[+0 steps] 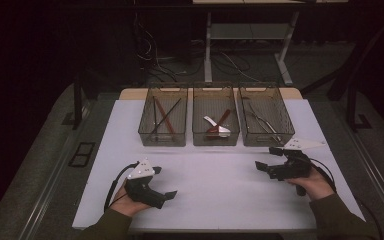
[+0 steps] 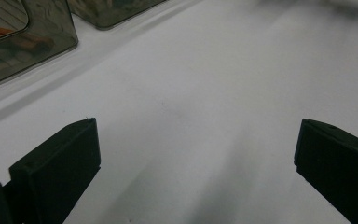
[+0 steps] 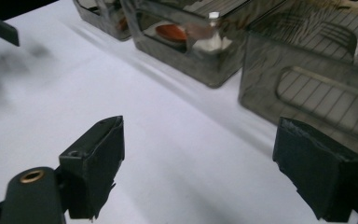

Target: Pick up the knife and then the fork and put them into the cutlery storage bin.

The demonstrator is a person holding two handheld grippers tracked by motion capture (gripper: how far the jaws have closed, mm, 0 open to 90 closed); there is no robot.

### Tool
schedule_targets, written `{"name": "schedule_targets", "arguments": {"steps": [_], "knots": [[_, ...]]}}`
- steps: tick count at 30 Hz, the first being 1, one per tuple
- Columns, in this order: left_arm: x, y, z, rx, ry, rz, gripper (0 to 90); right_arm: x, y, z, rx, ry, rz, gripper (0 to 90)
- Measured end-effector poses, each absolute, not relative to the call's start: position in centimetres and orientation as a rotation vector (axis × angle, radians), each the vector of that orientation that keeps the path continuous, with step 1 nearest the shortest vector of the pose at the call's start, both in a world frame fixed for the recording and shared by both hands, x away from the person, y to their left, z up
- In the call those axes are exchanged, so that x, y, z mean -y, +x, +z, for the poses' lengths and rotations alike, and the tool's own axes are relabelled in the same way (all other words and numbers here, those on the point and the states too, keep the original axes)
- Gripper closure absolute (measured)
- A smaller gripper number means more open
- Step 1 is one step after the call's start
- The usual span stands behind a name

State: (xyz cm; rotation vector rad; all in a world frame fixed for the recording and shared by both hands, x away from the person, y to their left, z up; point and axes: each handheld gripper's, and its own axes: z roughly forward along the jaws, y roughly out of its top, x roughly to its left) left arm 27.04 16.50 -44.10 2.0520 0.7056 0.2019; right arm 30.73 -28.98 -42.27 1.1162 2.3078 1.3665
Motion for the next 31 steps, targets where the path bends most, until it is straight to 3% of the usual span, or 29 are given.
{"name": "schedule_targets", "arguments": {"steps": [20,31], "knots": [[-16.5,26.9,-44.0,-0.708,2.049,0.208,0.0,28.7,26.6,-44.7,-2.372,1.060,1.349,16.1],[-16.4,26.8,-44.1,-0.706,2.056,0.204,0.0,28.8,26.3,-45.0,-2.387,1.023,1.332,16.1]]}}
